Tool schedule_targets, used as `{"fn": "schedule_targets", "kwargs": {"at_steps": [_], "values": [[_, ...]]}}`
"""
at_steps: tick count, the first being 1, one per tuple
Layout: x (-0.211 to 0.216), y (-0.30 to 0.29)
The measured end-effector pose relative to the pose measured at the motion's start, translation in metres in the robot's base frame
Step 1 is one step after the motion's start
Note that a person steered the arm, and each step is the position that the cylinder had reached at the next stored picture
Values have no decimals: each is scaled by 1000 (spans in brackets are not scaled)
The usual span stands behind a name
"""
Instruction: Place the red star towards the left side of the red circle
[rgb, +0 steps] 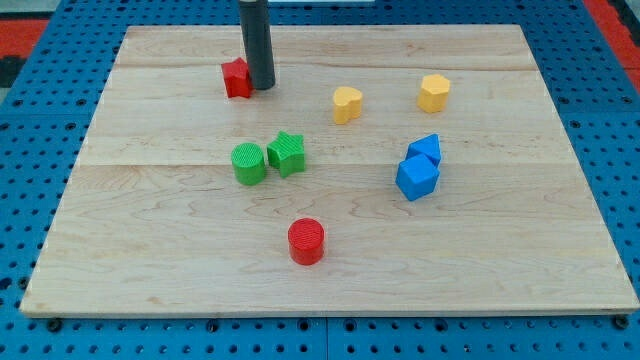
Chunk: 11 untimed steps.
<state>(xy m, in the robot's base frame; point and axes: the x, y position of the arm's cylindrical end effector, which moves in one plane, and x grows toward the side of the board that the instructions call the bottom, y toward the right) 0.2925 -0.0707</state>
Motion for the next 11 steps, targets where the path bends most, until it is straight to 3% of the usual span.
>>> {"fn": "schedule_targets", "kwargs": {"at_steps": [1, 2, 3, 6, 7, 9, 11], "values": [[-27, -7], [4, -68], [73, -69], [187, -63], [198, -110], [237, 12], [234, -50]]}}
